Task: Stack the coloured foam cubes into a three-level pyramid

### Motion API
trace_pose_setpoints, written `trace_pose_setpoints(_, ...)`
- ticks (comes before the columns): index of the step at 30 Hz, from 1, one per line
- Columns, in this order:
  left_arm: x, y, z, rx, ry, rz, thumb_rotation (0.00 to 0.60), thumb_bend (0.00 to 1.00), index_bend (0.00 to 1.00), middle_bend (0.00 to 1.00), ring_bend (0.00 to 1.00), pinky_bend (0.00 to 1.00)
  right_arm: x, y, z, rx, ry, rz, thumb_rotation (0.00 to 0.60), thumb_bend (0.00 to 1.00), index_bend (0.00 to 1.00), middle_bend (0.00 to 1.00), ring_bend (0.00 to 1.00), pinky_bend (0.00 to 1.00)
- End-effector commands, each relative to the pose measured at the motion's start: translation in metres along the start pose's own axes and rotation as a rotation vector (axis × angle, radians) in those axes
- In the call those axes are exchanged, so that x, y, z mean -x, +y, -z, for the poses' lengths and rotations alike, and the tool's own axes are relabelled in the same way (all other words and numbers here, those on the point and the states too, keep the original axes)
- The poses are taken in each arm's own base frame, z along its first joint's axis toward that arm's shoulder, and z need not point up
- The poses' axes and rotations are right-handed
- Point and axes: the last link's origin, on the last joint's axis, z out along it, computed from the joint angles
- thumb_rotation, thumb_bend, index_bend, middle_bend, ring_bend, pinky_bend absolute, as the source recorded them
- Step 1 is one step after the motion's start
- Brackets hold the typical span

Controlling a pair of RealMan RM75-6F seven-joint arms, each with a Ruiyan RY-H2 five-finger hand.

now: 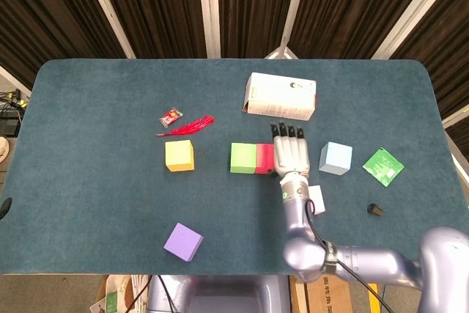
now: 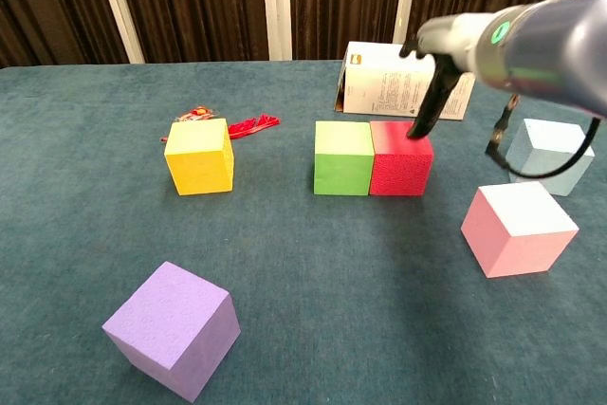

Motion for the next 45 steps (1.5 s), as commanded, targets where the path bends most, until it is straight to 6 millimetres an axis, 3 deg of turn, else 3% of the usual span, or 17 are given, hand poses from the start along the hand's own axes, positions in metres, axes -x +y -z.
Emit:
trace_pose_setpoints(1, 0.001, 0.002, 0.001, 0.013, 0.003, -0.003, 0.600, 0.31, 0.01, 0.00, 0.00, 0.00, -0.017, 0.043, 0.014, -0.022, 0.092, -0.055, 0.600, 0.21, 0.00, 0.00, 0.00, 0.00)
trace_pose_setpoints(8, 0.005, 0.012, 0.006, 0.094, 0.000, 0.000, 0.600, 0.31, 0.00, 0.00, 0.00, 0.00, -0.033, 0.128, 0.049, 0.028, 0.183, -0.061, 0.600, 0.21, 0.00, 0.00, 0.00, 0.00)
trace_pose_setpoints(15, 0.001, 0.027, 0.002, 0.172, -0.083, 0.007, 0.600, 0.27, 0.00, 0.00, 0.00, 0.00, -0.026, 0.220, 0.088, 0.034, 0.251, -0.140, 0.600, 0.21, 0.00, 0.00, 0.00, 0.00)
trace_pose_setpoints(20, -0.008, 0.049, -0.017, 0.223, -0.166, -0.063, 0.600, 0.24, 0.00, 0.00, 0.00, 0.00, -0.009, 0.261, 0.120, 0.004, 0.298, -0.126, 0.600, 0.21, 0.00, 0.00, 0.00, 0.00)
trace_pose_setpoints(26, -0.015, 0.092, -0.048, 0.219, -0.357, -0.084, 0.600, 0.24, 0.00, 0.00, 0.00, 0.00, 0.013, 0.278, 0.149, -0.086, 0.349, -0.069, 0.600, 0.21, 0.00, 0.00, 0.00, 0.00)
trace_pose_setpoints(30, -0.014, 0.121, -0.064, 0.235, -0.440, -0.139, 0.600, 0.24, 0.00, 0.00, 0.00, 0.00, 0.021, 0.281, 0.157, -0.098, 0.349, -0.029, 0.600, 0.21, 0.00, 0.00, 0.00, 0.00)
trace_pose_setpoints(36, 0.006, 0.165, -0.083, 0.248, -0.509, -0.230, 0.600, 0.20, 0.00, 0.00, 0.00, 0.00, 0.023, 0.287, 0.156, -0.027, 0.356, 0.062, 0.600, 0.21, 0.00, 0.00, 0.00, 0.00)
trace_pose_setpoints(45, 0.046, 0.220, -0.093, 0.232, -0.554, -0.304, 0.600, 0.20, 0.01, 0.00, 0.00, 0.00, 0.029, 0.290, 0.147, 0.030, 0.336, 0.102, 0.600, 0.21, 0.00, 0.00, 0.00, 0.00)
